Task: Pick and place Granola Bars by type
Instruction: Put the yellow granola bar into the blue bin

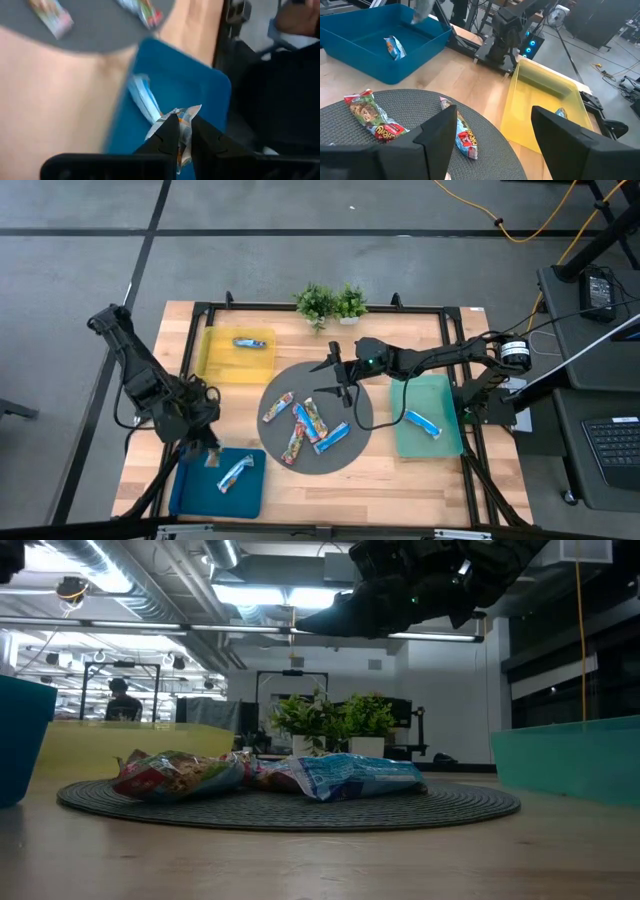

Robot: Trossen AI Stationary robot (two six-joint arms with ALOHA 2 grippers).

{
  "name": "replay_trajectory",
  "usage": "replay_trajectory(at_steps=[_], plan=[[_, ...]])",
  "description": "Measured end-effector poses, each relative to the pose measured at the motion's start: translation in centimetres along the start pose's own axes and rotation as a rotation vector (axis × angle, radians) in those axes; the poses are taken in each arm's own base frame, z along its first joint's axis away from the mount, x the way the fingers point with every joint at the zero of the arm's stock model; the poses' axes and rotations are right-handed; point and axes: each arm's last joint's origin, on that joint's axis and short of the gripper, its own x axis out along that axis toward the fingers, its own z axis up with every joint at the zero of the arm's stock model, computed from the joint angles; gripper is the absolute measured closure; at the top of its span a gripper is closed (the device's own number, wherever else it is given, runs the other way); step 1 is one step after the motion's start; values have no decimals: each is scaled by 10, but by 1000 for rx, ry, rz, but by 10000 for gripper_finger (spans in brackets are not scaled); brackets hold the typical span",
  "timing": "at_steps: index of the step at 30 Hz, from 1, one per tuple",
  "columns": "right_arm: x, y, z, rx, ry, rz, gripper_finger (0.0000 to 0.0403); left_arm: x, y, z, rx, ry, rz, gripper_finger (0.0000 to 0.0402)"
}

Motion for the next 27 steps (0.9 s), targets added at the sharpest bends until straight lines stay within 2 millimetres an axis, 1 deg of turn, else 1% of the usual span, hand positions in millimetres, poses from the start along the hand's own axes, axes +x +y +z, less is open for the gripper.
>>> replay_trajectory(at_steps=[5, 8, 10, 14, 16, 18, 21, 24, 27], plan=[[0, 0, 0, -16, 0, 0, 146, 8, -6, -10, -82, 106, 9, 380], [0, 0, 0, -16, 0, 1, 146, 16, -10, -15, -108, 137, 41, 380], [0, 0, 0, -15, 1, 1, 146, 23, -11, -20, -143, 190, 60, 380], [0, 1, -1, -14, 11, 6, 146, 40, -6, -33, -243, 356, 139, 380], [0, 1, -1, -14, 13, 7, 146, 48, -3, -38, -273, 411, 158, 380], [0, 1, -1, -14, 13, 7, 146, 57, -2, -40, -265, 414, 119, 380], [0, 1, -1, -14, 13, 7, 146, 66, -5, -40, -237, 381, 15, 380], [0, 1, -1, -14, 13, 7, 146, 74, 1, -42, -247, 382, 8, 380], [0, 1, -1, -14, 13, 7, 146, 77, 6, -44, -250, 397, 18, 380]])
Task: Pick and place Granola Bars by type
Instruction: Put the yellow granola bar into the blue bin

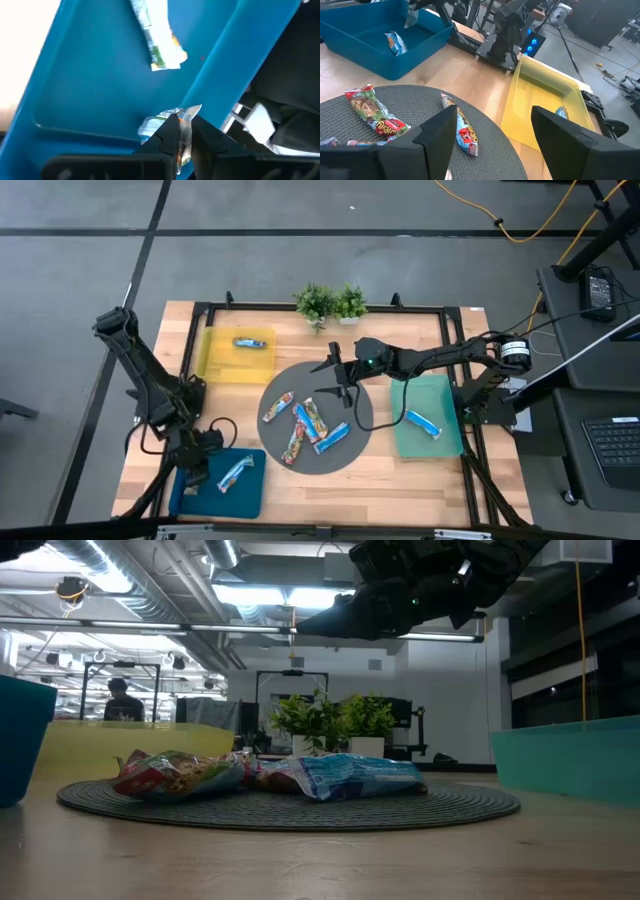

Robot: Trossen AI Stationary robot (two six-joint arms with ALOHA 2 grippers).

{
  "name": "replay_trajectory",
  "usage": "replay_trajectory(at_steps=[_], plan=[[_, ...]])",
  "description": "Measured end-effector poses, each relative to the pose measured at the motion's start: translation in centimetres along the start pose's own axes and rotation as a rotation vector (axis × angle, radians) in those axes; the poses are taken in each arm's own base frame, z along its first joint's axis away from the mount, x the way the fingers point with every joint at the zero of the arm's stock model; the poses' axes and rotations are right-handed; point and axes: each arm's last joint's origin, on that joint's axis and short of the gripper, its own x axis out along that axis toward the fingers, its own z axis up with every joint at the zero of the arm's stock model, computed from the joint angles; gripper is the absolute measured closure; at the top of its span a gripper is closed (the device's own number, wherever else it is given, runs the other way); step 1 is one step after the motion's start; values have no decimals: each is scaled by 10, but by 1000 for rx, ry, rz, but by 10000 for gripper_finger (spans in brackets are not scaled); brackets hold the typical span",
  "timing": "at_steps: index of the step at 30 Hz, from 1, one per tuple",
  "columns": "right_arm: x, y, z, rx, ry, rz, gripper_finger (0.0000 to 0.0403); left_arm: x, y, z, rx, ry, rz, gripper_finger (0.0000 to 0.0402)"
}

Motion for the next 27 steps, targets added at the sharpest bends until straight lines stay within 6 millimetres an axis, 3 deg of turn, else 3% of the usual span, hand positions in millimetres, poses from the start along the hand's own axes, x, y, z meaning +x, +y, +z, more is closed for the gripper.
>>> replay_trajectory(at_steps=[8, 21, 27], plan=[[0, 0, 0, 1, 4, 2, 146, 4, 4, 1, 6, -1, 7, 353], [0, 0, 0, 1, 4, 2, 146, 4, 6, 1, 3, -8, 25, 231], [0, 0, 0, 1, 4, 2, 146, 4, 8, 1, 2, -9, 42, 194]])
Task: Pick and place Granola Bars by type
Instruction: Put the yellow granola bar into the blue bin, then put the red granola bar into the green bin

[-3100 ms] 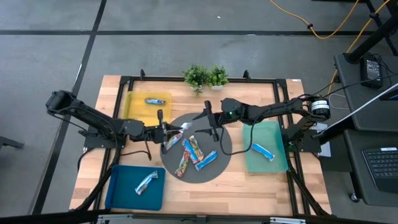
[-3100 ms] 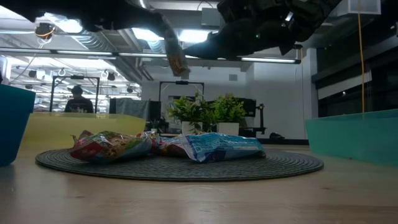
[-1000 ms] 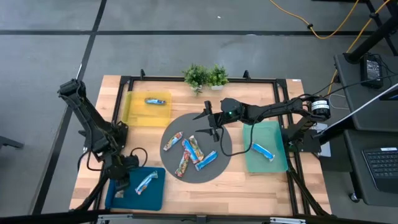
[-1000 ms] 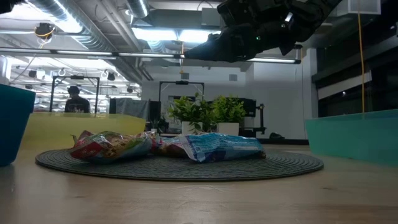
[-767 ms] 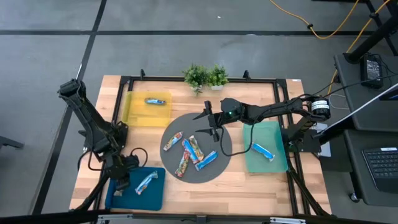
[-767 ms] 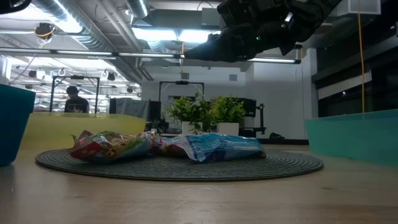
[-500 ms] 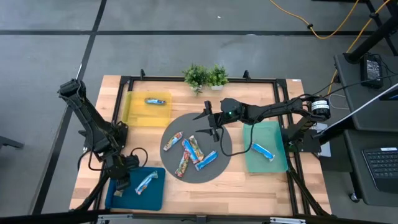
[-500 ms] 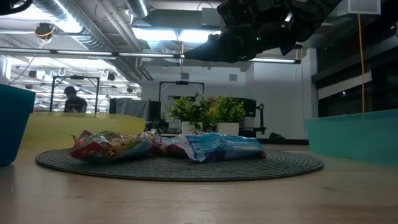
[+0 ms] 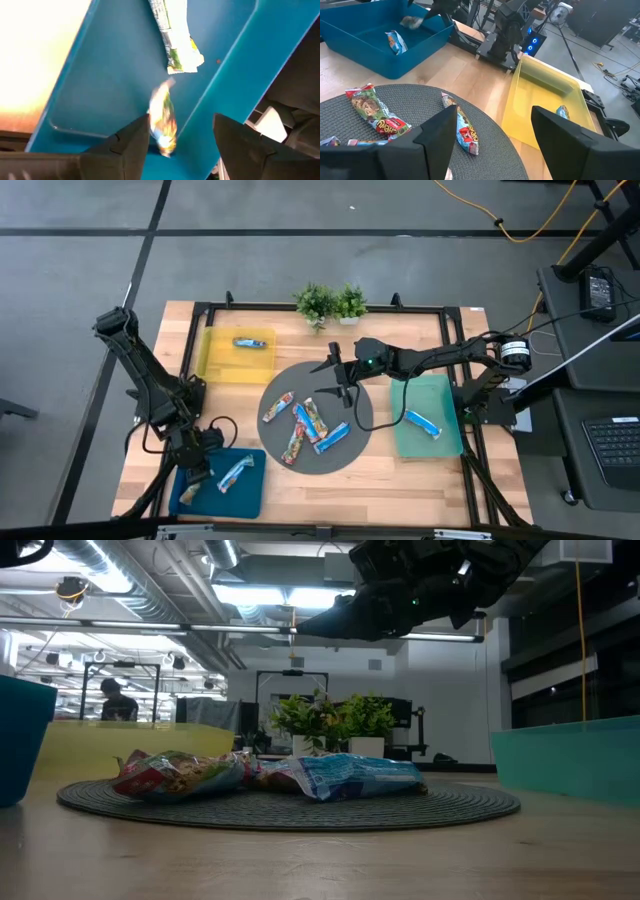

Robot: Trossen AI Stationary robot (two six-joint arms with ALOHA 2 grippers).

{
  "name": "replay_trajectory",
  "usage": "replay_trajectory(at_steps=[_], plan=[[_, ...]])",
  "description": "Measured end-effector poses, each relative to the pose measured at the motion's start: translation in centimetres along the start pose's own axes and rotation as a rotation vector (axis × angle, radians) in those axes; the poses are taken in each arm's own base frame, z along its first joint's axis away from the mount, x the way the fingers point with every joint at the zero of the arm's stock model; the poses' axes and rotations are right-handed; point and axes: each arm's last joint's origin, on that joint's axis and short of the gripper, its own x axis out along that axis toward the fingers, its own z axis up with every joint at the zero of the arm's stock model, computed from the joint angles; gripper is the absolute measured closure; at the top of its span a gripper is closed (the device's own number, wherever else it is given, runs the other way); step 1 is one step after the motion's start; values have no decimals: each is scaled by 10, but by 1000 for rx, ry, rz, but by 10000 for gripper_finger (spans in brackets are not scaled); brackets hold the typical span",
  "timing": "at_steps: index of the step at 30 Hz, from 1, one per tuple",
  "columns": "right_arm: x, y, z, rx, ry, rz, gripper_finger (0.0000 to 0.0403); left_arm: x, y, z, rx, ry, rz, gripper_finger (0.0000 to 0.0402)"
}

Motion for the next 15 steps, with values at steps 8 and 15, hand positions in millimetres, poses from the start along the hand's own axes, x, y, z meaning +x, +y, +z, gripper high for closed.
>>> replay_trajectory(at_steps=[8, 15], plan=[[0, 0, 0, 0, 0, 0, 146, 0, 5, 1, 55, -16, 55, 185], [0, 1, -1, 4, 15, 7, 146, -3, 13, 15, 166, -138, 139, 185]])
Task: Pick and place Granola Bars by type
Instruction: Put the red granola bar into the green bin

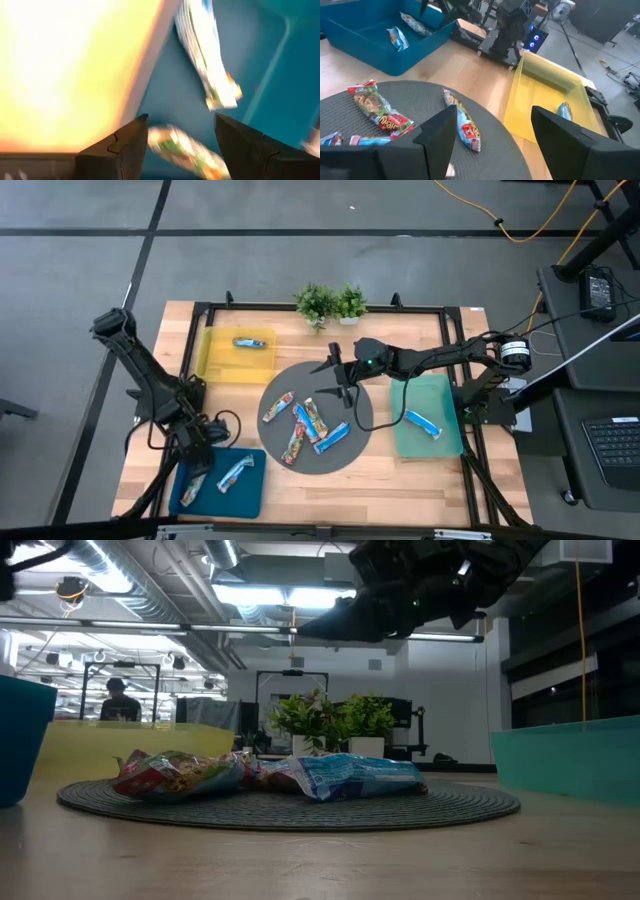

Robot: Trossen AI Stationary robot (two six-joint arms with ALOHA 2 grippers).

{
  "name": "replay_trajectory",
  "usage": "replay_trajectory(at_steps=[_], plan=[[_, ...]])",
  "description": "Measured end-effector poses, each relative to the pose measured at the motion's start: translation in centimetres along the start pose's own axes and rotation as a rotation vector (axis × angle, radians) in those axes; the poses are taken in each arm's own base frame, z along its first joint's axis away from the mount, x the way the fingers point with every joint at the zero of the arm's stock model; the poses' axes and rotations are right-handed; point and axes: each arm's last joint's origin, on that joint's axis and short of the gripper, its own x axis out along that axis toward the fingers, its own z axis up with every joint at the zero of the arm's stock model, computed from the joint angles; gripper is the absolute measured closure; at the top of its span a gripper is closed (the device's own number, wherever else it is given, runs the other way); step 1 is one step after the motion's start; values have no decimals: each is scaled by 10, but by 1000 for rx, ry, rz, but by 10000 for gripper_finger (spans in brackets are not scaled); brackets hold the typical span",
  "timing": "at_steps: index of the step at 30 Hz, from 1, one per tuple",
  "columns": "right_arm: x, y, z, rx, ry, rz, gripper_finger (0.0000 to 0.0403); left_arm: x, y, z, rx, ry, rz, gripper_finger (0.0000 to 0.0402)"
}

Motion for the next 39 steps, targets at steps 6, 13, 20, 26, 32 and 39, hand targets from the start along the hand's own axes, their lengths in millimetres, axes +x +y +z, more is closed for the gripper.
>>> replay_trajectory(at_steps=[6, 13, 20, 26, 32, 39], plan=[[0, 5, -4, -32, 24, 71, 146, -2, 7, 19, 189, -280, 137, 195], [4, 15, 0, -114, 118, 71, 146, -7, 13, 37, 288, -415, 255, 209], [5, 14, 4, -111, 169, 56, 146, -11, 14, 47, 351, -462, 308, 213], [5, 14, 4, -110, 174, 59, 146, -14, 20, 54, 370, -518, 404, 215], [5, 14, 4, -91, 180, 62, 146, -15, 27, 62, 377, -565, 499, 226], [4, 20, 1, -71, 205, 130, 146, -20, 35, 72, 360, -630, 620, 237]])
